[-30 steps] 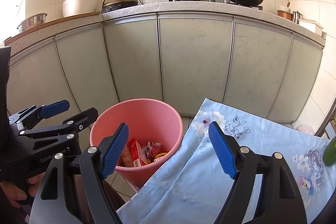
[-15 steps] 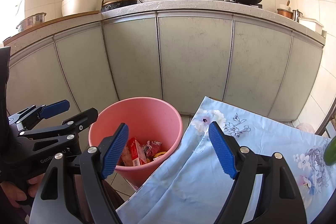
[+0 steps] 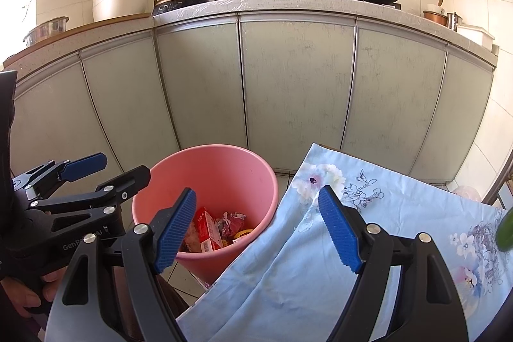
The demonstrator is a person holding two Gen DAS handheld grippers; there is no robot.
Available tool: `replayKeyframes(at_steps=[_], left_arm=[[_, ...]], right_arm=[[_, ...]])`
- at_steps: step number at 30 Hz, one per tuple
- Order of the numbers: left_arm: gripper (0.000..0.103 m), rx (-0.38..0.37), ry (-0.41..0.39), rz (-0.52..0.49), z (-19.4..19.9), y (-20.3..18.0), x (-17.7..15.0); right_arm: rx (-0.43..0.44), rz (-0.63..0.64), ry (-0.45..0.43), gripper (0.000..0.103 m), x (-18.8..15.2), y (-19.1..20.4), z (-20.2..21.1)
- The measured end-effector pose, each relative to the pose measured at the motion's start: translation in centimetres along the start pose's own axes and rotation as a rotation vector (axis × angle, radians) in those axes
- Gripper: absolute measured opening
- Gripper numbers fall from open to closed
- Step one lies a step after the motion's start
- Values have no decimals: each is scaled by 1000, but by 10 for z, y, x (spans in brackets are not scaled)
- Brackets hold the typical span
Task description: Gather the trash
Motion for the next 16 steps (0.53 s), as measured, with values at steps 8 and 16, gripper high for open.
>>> replayKeyframes(at_steps=[8, 16], left_arm=[[72, -2, 8, 0, -3, -3, -1], [72, 1, 28, -3, -5, -7, -1]], right_arm=[[1, -5, 7, 79, -2, -4, -3], [1, -17, 2, 79, -2, -7, 1]])
Point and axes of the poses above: each gripper's, at about its wrist camera, not at the fingertips, and z roughly against the way its jaws point, y to its left, x to its top, the point moved 1 cm from there along -z, roughly the way its jaws point, and after that the axes turned 7 degrees about x, right-handed, at the moved point
